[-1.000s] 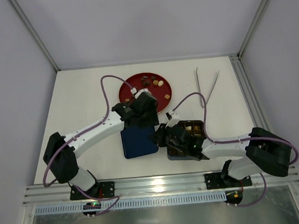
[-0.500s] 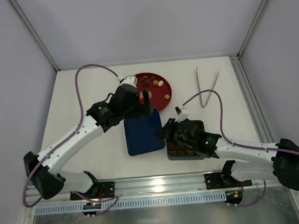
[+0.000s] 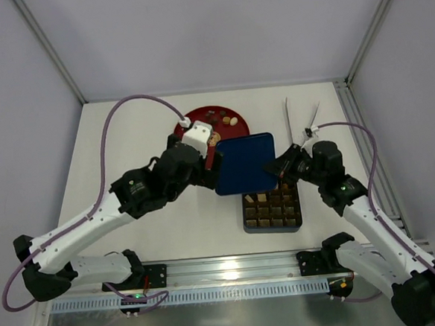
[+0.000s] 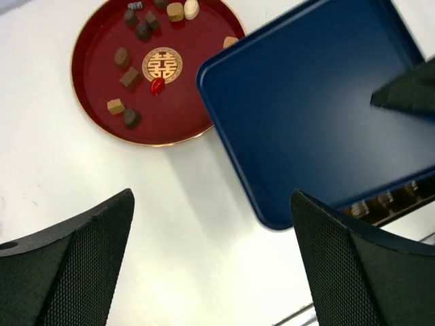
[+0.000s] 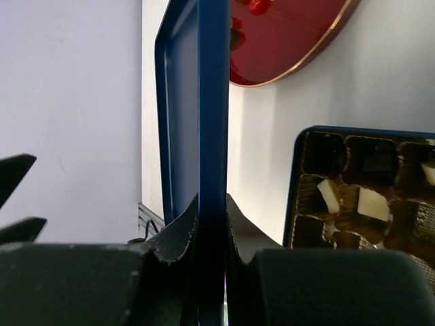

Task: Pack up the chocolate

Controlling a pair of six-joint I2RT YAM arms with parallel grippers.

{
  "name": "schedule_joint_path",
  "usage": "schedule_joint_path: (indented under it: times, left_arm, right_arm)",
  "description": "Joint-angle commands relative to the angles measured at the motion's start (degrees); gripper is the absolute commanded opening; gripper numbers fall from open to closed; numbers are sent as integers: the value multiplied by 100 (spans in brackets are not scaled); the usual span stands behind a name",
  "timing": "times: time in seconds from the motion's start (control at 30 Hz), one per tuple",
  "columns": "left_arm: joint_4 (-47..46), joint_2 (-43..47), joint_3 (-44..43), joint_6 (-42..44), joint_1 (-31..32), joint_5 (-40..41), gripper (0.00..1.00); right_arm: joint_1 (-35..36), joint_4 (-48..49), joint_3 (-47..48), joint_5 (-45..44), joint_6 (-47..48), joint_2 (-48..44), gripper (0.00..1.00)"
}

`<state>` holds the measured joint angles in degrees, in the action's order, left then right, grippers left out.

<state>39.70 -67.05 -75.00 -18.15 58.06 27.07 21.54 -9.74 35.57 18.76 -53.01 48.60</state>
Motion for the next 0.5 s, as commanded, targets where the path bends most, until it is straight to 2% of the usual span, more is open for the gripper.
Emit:
schedule_joint_path:
  times: [0.0,0.1,0.27,0.37,0.4,0.47]
  left_arm:
    - [-445,183,318,952,573,1131,95]
    - [-928,306,608,1550,1328,1537,97]
    - [-2103,88,1005,2561,2664,2556,100]
    - [-2746,-36,1338,3228,2798,2497,99]
    - [-3419,-37,1618,3665,2824,2435,100]
    - [-4151,-28,1891,4107,2833,2199,100]
  right_arm:
    - [-910,-475,318,1462,159,-123,4]
    - [-1423,-520,415,2138,186,-35,4]
    - [-1750,-924,942,2272,397,150,4]
    - [-1750,-1162,1223,2281,476,281,4]
    - [-1750,-1188,1268,2307,468,317,4]
    - [-1758,-1188,1303,2290,424,326,4]
